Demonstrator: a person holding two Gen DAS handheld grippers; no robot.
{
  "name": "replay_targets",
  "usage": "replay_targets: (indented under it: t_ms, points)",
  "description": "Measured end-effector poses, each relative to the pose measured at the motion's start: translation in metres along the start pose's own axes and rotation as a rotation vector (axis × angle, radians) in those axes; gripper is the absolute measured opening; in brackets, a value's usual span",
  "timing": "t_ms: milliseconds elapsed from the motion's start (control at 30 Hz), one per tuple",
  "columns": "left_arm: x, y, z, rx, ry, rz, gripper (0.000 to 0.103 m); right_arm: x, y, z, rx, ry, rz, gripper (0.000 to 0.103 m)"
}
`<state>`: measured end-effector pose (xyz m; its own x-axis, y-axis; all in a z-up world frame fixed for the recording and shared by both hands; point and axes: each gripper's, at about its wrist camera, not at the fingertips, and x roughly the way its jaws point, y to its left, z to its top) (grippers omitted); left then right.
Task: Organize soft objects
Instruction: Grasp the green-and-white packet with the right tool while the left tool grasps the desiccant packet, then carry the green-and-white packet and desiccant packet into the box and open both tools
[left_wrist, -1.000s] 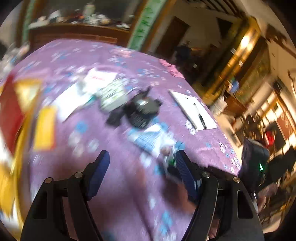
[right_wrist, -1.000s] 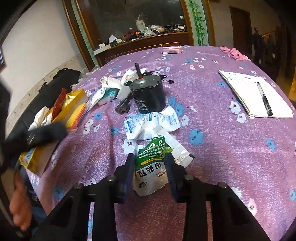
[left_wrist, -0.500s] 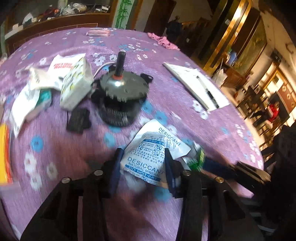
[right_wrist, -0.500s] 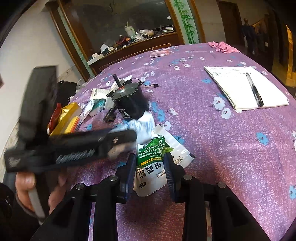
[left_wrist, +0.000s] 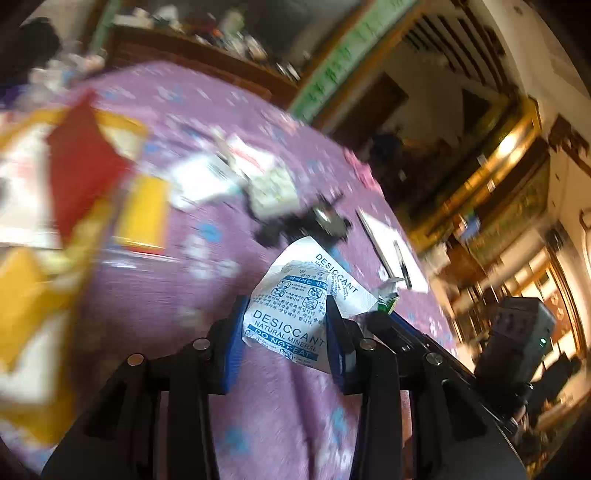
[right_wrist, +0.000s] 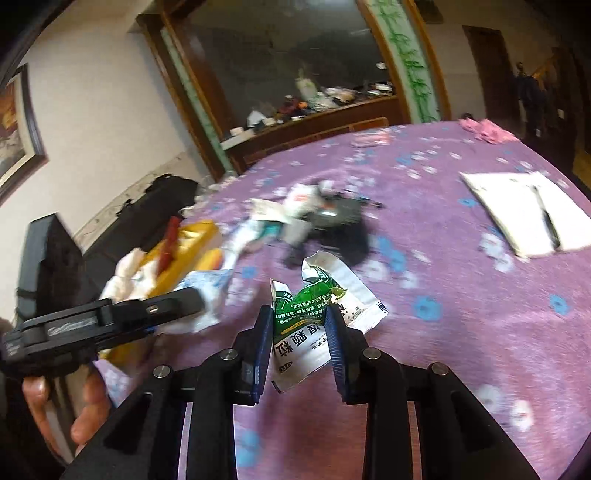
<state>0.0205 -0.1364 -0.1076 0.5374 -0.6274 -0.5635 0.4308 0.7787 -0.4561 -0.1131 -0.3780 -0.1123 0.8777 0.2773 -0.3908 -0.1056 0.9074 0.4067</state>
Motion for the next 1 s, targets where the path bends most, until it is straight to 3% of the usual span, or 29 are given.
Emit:
replay_targets:
  t_ms: [100, 200, 367, 533, 633, 800, 867, 900, 967, 1000]
  points:
    - [-0.051, 0.022, 0.009, -0.038, -0.096, 0.046, 0.036, 0.009, 0.038, 0.013, -0.061, -0.006, 0.095, 0.028]
    - [-0.102, 0.050, 0.019, -0.071, -0.182, 0.147, 0.036, 0.024, 0.070, 0.023, -0.106, 0.000, 0.186, 0.028]
    - [-0.152, 0.097, 0.016, -0.164, -0.246, 0.277, 0.036, 0.067, 0.130, 0.032, -0.173, 0.064, 0.339, 0.028]
    - [-0.141, 0.121, 0.010, -0.180, -0.248, 0.363, 0.036, 0.111, 0.165, 0.024, -0.225, 0.142, 0.338, 0.028]
    - [-0.139, 0.144, 0.007, -0.213, -0.230, 0.376, 0.036, 0.135, 0.178, 0.019, -0.249, 0.177, 0.286, 0.028]
    - [-0.125, 0.163, 0.004, -0.233, -0.183, 0.472, 0.040, 0.158, 0.199, 0.012, -0.322, 0.194, 0.200, 0.033]
    - [-0.125, 0.160, 0.005, -0.209, -0.194, 0.468, 0.045, 0.159, 0.205, 0.008, -0.317, 0.186, 0.202, 0.035]
    - [-0.129, 0.161, 0.004, -0.211, -0.195, 0.427, 0.051, 0.157, 0.207, 0.010, -0.314, 0.185, 0.208, 0.037]
    - [-0.134, 0.159, 0.006, -0.243, -0.223, 0.344, 0.054, 0.151, 0.208, 0.010, -0.317, 0.174, 0.234, 0.055]
    - [-0.143, 0.162, 0.004, -0.268, -0.261, 0.313, 0.067, 0.147, 0.208, 0.010, -0.317, 0.160, 0.247, 0.065]
